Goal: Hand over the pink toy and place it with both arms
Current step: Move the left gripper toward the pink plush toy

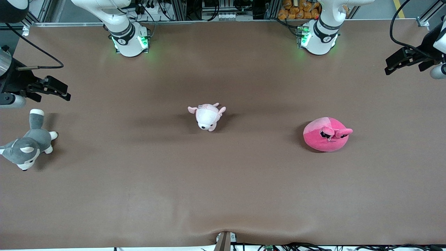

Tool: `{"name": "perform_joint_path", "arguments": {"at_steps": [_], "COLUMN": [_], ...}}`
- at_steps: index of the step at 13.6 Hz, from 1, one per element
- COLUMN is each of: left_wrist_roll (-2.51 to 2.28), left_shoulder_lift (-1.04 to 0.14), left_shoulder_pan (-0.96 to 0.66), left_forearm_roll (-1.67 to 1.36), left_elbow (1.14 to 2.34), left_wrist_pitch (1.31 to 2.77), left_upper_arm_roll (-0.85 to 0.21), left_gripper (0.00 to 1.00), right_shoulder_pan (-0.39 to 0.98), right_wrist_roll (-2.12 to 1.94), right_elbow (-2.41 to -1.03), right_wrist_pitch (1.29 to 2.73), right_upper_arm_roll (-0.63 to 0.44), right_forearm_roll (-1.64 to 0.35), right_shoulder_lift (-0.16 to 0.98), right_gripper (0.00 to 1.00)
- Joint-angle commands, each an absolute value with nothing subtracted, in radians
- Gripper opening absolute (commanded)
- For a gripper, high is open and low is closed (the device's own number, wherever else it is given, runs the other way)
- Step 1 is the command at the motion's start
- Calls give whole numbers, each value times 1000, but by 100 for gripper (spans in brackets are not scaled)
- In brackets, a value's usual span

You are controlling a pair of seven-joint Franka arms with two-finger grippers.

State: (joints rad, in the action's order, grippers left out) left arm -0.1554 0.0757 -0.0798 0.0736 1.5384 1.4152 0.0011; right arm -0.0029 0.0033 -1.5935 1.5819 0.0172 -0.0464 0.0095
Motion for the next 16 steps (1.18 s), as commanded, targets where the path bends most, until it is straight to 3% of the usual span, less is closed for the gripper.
{"name": "perform_joint_path", "arguments": {"at_steps": [1, 16], "left_wrist_roll": [-137, -158], "left_shoulder_lift": [66, 40], "left_shoulder_pan": [-78, -77], "left_forearm_roll": [86, 92], "left_elbow": [1514, 1514], "left_wrist_pitch": [1394, 1410], "left_upper_arm_roll": [-3, 0], "left_gripper": [100, 100], "right_shoulder_pan": [-2, -43], "right_wrist_roll": [-9, -123], "right_elbow": [-1589, -1600], "right_wrist_pitch": [1595, 1577], "right_upper_arm_roll": [20, 18], "right_forearm_roll": [-61, -49], "right_shoulder_lift": [15, 29], "right_gripper": [100, 100]}}
